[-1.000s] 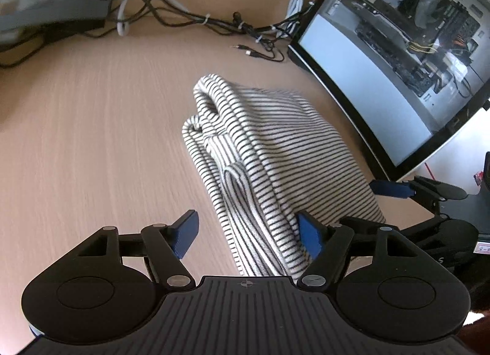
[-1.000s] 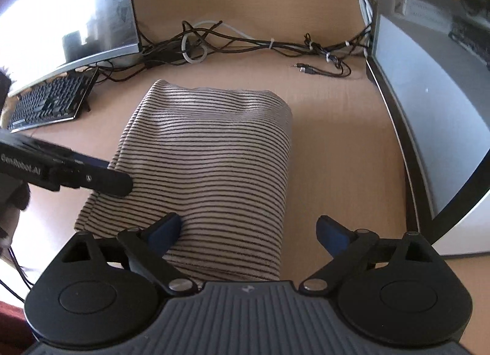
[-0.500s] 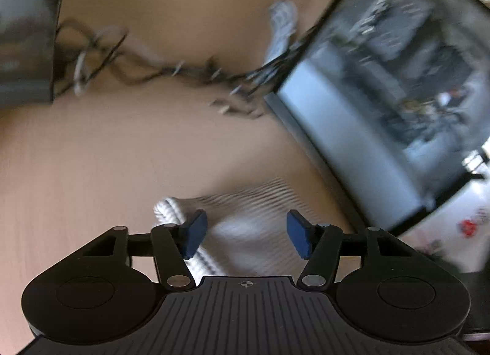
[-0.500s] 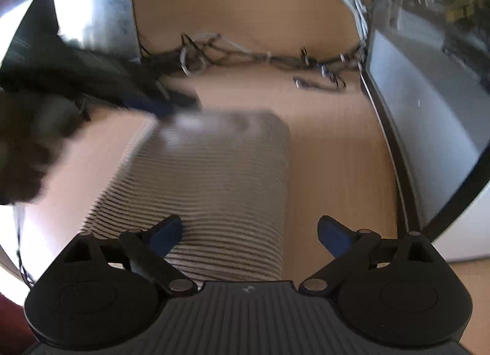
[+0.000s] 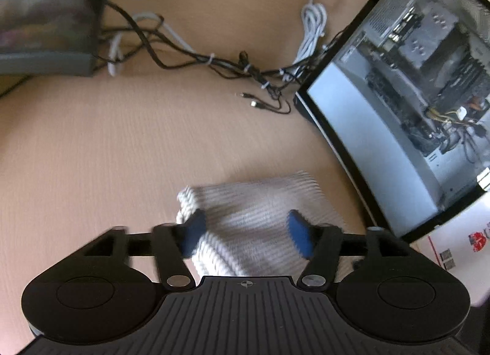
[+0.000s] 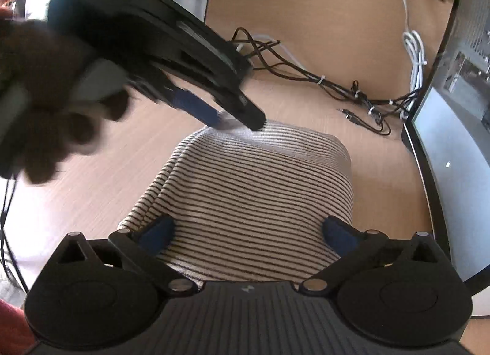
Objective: Fold clothes
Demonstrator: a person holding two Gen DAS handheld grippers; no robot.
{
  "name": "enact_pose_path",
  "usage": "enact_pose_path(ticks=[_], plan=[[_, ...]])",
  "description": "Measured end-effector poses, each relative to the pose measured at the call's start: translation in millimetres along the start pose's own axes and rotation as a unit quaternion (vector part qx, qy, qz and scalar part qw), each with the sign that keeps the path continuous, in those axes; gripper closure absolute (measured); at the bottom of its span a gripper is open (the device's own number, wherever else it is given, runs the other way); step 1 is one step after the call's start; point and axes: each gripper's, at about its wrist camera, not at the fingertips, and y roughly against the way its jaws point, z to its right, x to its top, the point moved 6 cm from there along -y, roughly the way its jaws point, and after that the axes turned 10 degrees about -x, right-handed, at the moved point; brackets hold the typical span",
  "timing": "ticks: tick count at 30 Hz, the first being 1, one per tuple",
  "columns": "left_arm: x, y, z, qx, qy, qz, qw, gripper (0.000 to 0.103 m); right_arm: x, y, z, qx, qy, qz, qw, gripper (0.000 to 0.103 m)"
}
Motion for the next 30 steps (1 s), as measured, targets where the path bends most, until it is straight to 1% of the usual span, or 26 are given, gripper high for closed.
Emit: enact_pose_path(ticks=[1,4,6,7,8,10,12,14,15,16,18,19,21,24,28,30], plan=[[-5.9,6.2,1.9,0.004,0.003,-0.003,1.0,0.018,0.0,0.0,0.7,0.001,-0.001,-0.002,1.0,0.0],[-28.2,4.0,1.1,-0.014,0.034,-0.036,0.9987,0.019,0.8,0.7,-2.4,-0.006,-0.004,-0.004,1.0,0.0],[-40.1,-3.4,-1.9,-0.018,0.038,-0.056,0.9975,0.024,3.6,0.9,-1.9,0.0,-0.012,-0.012,1.0,0.0],[-46.0,-7.3,-3.6,-0.019,0.039,-0.066,0.9969,0.023,4.0,2.6,2.2,0.015,-0.016,-0.02,1.0,0.0],[-50.4,-8.0,-6.2,-0.029,0.05,-0.068,0.996,0.025,4.4,4.4,6.2,0.03,-0.02,-0.027,0.999,0.0],[-53.0,-8.1,-11.4,-0.053,0.074,-0.069,0.9934,0.031,3.8,8.9,18.7,0.067,-0.034,-0.044,0.996,0.0],[-53.6,-7.8,-12.8,-0.062,0.077,-0.069,0.9927,0.032,0.9,16.3,39.7,0.111,-0.08,-0.065,0.988,0.0],[-55.6,-8.2,-11.0,-0.065,0.072,-0.072,0.9927,0.032,-4.1,14.4,60.9,0.136,-0.15,-0.085,0.976,0.0],[-56.2,-8.0,-10.6,-0.066,0.071,-0.074,0.9925,0.032,-7.5,8.7,70.7,0.141,-0.185,-0.096,0.968,0.0],[-57.0,-7.9,-10.2,-0.069,0.072,-0.077,0.992,0.031,-11.1,1.1,76.9,0.137,-0.209,-0.104,0.963,0.0],[-60.1,-9.6,-7.9,-0.074,0.071,-0.091,0.9906,0.028,-20.0,-15.2,85.3,0.131,-0.245,-0.123,0.953,0.0],[-61.7,-10.6,-6.7,-0.077,0.071,-0.097,0.9898,0.025,-24.8,-23.3,87.3,0.128,-0.258,-0.131,0.949,0.0],[-67.2,-10.9,-2.2,-0.073,0.059,-0.11,0.9895,0.023,-33.3,-35.2,85.0,0.131,-0.271,-0.145,0.942,0.0],[-69.5,-13.2,3.3,-0.063,0.041,-0.116,0.9905,0.02,-35.4,-44.5,85.2,0.147,-0.289,-0.144,0.935,0.0],[-70.6,-14.5,5.9,-0.065,0.03,-0.112,0.9912,0.024,-26.3,-63.6,90.9,0.158,-0.305,-0.135,0.929,0.0],[-71.0,-12.8,4.6,-0.069,0.031,-0.11,0.9911,0.026,-20.1,-70.9,90.4,0.167,-0.303,-0.131,0.929,0.001]])
